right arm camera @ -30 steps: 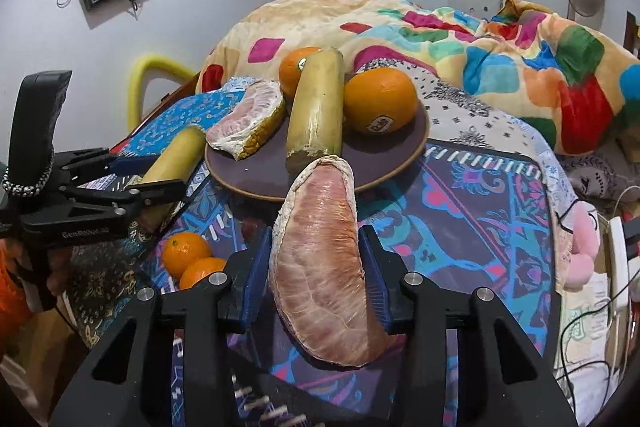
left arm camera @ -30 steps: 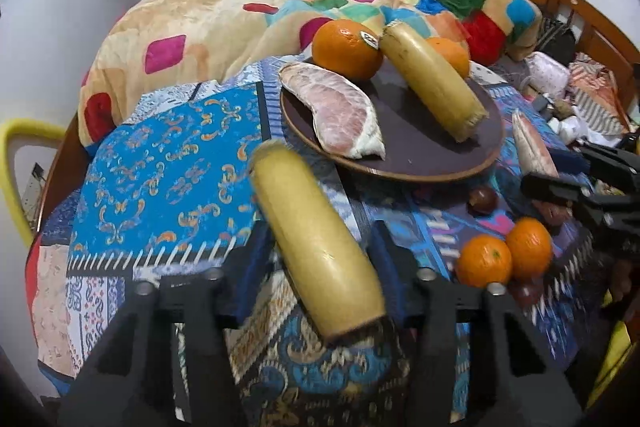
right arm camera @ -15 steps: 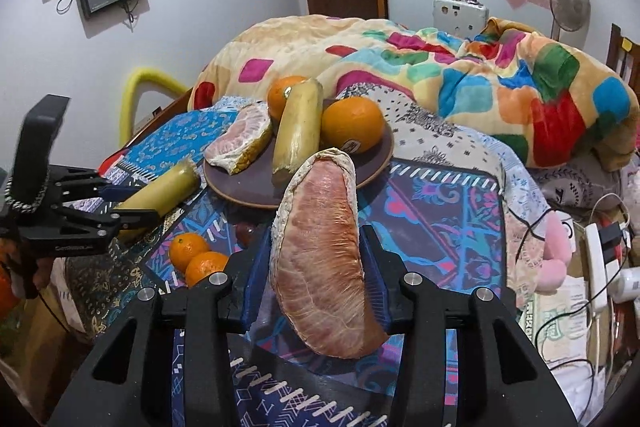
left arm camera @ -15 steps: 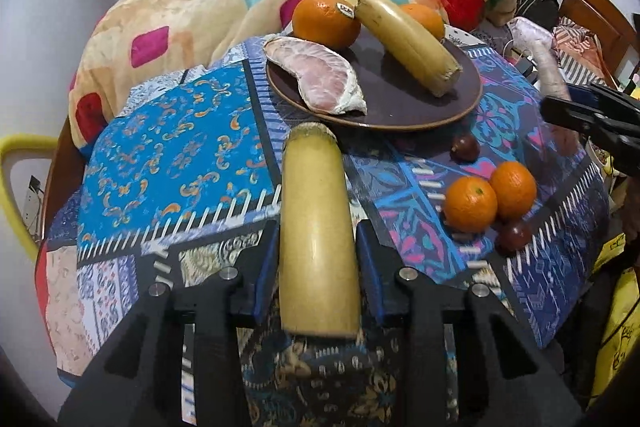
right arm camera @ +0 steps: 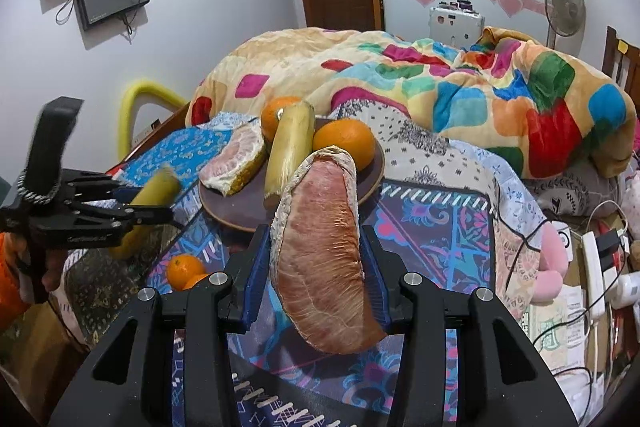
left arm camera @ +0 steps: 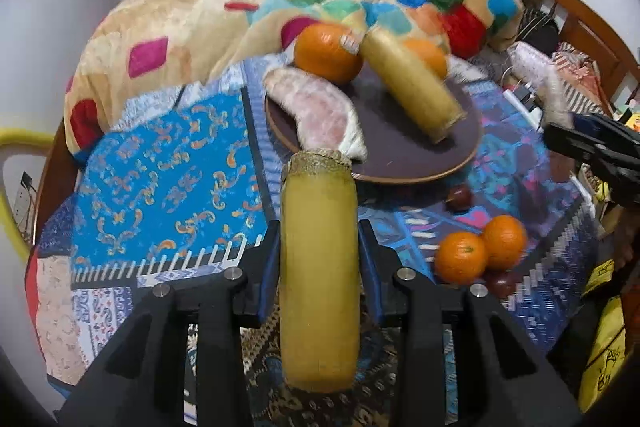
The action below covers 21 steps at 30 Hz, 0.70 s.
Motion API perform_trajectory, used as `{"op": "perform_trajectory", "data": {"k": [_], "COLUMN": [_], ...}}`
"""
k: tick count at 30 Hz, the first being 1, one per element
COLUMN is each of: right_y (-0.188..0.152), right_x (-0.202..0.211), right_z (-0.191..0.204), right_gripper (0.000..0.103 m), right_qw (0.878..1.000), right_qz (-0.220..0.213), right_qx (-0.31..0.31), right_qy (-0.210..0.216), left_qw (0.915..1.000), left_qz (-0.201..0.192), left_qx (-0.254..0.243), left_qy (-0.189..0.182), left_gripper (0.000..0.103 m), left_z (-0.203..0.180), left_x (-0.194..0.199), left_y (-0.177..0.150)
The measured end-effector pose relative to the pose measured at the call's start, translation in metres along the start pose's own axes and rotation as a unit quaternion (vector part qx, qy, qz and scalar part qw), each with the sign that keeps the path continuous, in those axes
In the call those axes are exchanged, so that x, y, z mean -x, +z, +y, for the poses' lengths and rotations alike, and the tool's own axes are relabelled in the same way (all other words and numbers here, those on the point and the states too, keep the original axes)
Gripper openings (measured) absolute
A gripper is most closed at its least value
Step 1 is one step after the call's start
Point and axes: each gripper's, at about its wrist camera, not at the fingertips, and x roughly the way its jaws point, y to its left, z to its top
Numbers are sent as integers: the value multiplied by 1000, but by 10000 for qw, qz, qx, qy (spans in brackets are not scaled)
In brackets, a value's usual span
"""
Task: Organize fruits
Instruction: 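Carry the pomelo segment and yellow roll over the brown plate and lower them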
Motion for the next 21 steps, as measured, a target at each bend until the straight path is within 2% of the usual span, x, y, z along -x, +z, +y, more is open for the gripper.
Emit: {"op": "perform_trajectory", "data": {"k": [6,11,17,21], "right_y": [11,22,31,35], "right_x": [11,13,1,-11], "right_z": [4,7,6,3], "right_gripper": [40,40,40,40], "right_qw": [9997,9991,9989,9989], "right_qz": [-251,-408,-450,-442], "right_qx": [-63,-61,-126,-180], "right_qy": [44,40,57,39], "left_qw": [9988,9968,9956,9959], "left_qz": [-469,-701,-756,-641], "left_qx": [-95,-46,-61,-111], "left_qy": [-138,-379,-543,-621], "left_gripper": [36,35,35,35], "left_z": [-13,-21,-31,-36], "left_x": [34,45,38,27], "left_y": [8,22,40,48]}}
